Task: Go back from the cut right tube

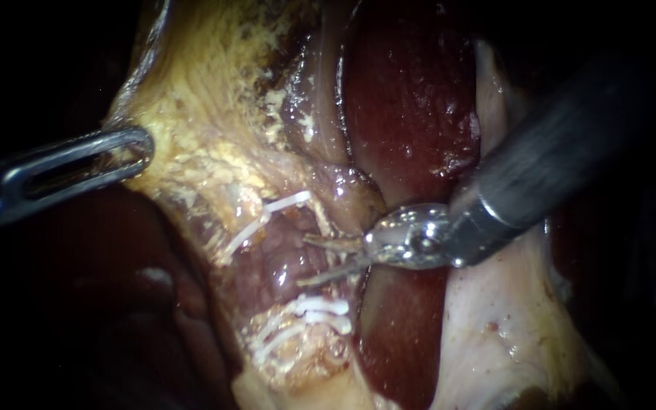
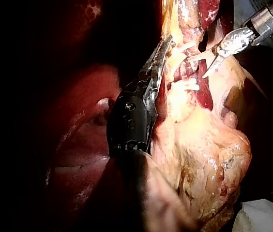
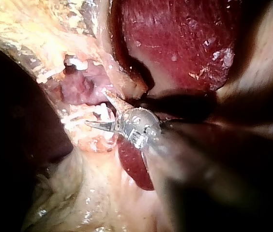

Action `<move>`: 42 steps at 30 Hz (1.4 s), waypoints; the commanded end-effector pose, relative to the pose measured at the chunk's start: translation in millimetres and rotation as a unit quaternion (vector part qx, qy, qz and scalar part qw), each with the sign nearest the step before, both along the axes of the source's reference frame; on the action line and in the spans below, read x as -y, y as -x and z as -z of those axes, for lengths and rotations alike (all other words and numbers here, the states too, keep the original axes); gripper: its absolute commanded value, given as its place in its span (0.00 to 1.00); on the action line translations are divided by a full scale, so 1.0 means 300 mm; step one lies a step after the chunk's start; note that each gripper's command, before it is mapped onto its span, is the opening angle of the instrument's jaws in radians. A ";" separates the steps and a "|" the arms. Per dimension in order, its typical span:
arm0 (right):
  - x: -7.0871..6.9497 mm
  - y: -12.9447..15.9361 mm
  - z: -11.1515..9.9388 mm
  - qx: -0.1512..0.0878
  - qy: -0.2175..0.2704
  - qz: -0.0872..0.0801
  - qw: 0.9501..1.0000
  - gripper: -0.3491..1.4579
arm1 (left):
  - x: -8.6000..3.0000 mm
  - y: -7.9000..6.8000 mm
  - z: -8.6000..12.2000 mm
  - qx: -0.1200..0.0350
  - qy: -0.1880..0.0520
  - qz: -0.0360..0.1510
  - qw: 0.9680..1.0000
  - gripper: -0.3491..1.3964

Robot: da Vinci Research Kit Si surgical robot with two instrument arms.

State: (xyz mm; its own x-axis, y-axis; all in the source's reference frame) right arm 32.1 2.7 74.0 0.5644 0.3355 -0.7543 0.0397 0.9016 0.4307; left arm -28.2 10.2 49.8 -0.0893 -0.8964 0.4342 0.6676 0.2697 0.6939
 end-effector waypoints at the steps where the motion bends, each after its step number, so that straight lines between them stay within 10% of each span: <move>1: -0.0015 0.0019 0.0009 -0.006 0.014 -0.002 1.000 0.98 | -0.0001 0.0000 -0.0002 0.000 0.000 0.000 1.000 0.00; 14: -0.0166 0.0203 0.0166 -0.029 0.092 -0.006 0.995 0.98 | -0.0006 0.0004 -0.0012 0.000 0.000 0.000 1.000 0.00; 24: -0.0160 0.0215 0.0190 -0.034 0.099 0.000 0.995 0.98 | -0.0016 0.0029 -0.0116 0.004 0.000 -0.009 1.000 0.00; 33: -0.0156 0.0222 0.0185 -0.036 0.098 0.003 0.995 0.98 | 0.0006 0.0226 -0.0364 0.006 -0.002 -0.030 1.000 0.00; 42: -0.0156 0.0223 0.0186 -0.036 0.098 0.003 0.995 0.98 | -0.0016 0.0340 -0.0416 0.005 0.002 -0.029 1.000 0.00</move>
State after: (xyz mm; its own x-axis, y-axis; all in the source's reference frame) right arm 25.4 7.4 68.5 0.5084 0.1756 -0.8430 0.0692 0.9675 0.2432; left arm -38.4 10.7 62.2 -0.0421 -0.8996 0.4347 0.6431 0.3086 0.7009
